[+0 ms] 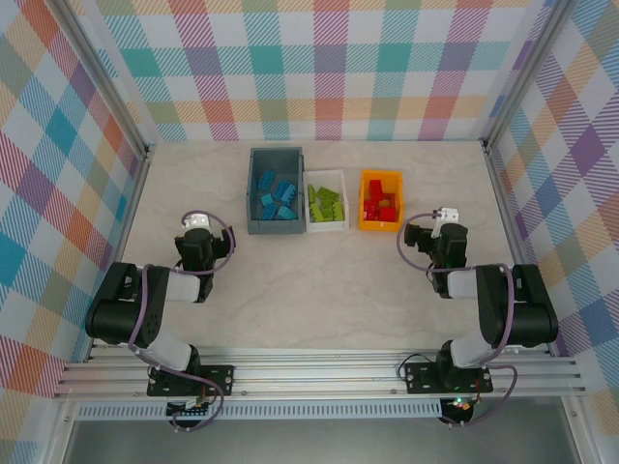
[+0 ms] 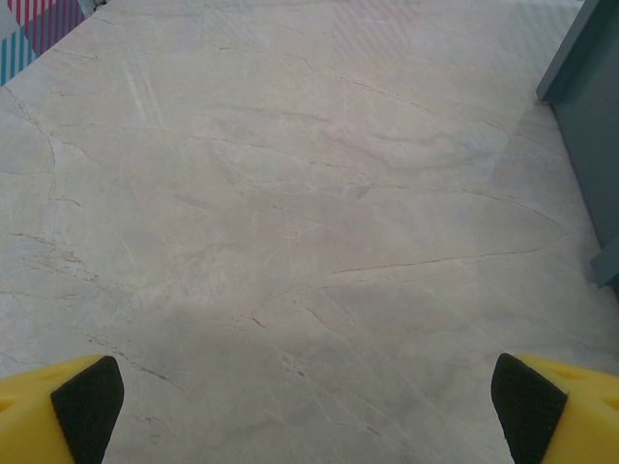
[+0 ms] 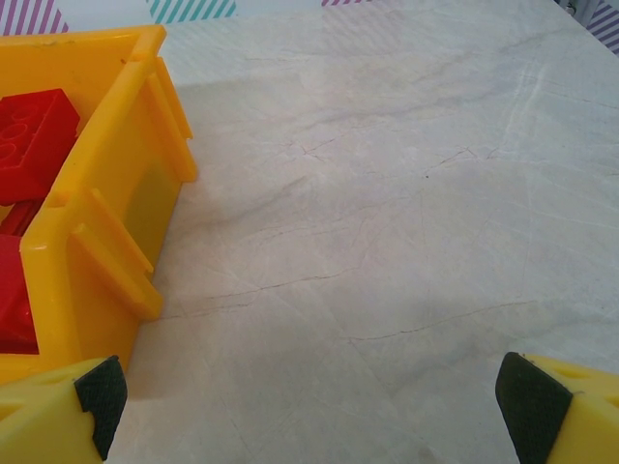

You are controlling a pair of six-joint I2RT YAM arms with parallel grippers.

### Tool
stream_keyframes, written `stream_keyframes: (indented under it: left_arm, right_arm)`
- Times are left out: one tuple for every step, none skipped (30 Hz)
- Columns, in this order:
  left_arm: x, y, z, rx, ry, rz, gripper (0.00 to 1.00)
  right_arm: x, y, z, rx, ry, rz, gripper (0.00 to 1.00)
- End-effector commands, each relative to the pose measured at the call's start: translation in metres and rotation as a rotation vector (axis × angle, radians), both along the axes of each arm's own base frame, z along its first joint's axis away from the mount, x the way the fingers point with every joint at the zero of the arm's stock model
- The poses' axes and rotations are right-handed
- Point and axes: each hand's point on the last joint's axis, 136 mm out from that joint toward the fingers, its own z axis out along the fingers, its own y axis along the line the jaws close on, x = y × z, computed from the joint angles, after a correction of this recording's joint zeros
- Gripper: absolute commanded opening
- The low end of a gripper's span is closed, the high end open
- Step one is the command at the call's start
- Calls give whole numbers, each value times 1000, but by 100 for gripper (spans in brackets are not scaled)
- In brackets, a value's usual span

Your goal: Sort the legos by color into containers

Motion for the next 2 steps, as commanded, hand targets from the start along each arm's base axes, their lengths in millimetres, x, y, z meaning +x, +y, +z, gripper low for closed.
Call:
stream_keyframes:
  left_arm:
    - [7,3,11,-1,-41,1,100]
    - [7,3,11,-1,-40,0,100]
  right_arm:
    - [8,3,13,-1,-46,23,100]
    - [8,3,13,-1,-45,23,100]
